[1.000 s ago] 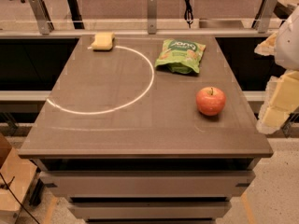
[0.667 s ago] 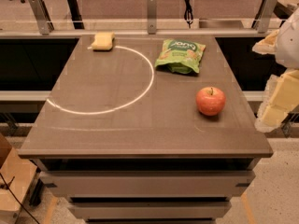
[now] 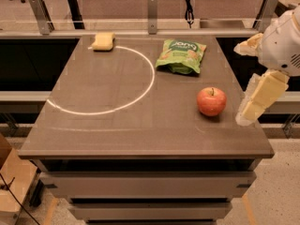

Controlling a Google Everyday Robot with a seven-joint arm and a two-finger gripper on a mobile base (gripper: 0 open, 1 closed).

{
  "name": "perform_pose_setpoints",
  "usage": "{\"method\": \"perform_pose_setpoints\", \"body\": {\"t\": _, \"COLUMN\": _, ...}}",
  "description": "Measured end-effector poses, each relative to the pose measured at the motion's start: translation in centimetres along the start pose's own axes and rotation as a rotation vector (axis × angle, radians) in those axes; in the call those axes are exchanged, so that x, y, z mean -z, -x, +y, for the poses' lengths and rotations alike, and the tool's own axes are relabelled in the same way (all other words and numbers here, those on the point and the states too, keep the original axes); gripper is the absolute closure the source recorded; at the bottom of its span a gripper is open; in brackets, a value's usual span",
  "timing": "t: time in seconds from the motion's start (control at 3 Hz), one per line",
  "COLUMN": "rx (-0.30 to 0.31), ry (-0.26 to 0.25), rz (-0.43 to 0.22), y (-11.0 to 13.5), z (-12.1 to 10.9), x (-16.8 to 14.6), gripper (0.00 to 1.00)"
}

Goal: Pick apple

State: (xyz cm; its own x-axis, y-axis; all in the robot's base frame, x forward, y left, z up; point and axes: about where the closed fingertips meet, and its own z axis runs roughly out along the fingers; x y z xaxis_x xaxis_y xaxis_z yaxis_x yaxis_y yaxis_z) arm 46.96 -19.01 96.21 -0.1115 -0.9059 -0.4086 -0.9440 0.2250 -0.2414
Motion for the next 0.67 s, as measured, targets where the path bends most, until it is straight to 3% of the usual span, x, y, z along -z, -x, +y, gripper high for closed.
{"method": "perform_pose_setpoints", "body": {"t": 0.67, "rx": -0.049, "ry": 0.044, "rz": -0.081, "y": -0.6, "z": -2.8, "x": -4.6, "gripper": 0.0}}
